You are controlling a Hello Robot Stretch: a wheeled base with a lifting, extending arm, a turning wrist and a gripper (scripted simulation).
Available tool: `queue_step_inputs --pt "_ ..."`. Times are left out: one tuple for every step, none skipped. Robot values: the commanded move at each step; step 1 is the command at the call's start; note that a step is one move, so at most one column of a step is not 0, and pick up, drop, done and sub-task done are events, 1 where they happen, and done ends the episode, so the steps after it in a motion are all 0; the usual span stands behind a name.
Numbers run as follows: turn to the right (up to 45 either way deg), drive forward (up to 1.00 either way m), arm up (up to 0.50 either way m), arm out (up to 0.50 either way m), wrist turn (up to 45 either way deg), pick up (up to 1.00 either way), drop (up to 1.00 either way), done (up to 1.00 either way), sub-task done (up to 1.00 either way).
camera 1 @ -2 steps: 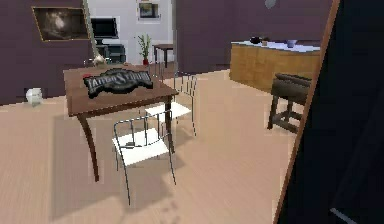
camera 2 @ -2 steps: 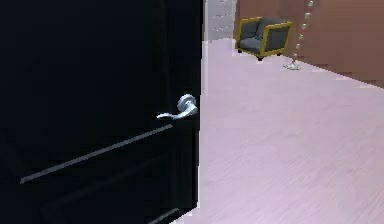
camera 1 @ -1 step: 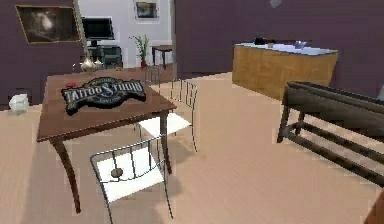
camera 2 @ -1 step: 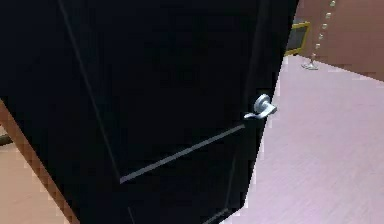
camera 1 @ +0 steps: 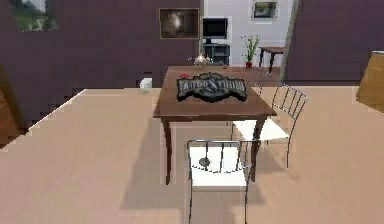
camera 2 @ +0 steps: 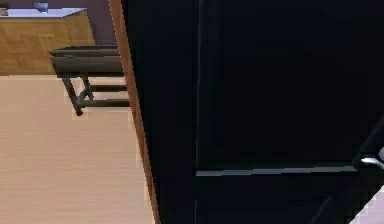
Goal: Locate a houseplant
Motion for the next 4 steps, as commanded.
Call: queue_step_inputs --pt "0.0 0.15 0.0 0.0 0.0 0.0 0.0 0.0 0.0" --pt "-42.0 0.0 0.0 0.0 0.0 0.0 0.0 0.0 0.0" --pt "0.0 0.2 0.0 0.0 0.0 0.0 0.0 0.0 0.0" --pt "-36.0 0.0 0.0 0.0 0.0 0.0 0.0 0.0 0.0"
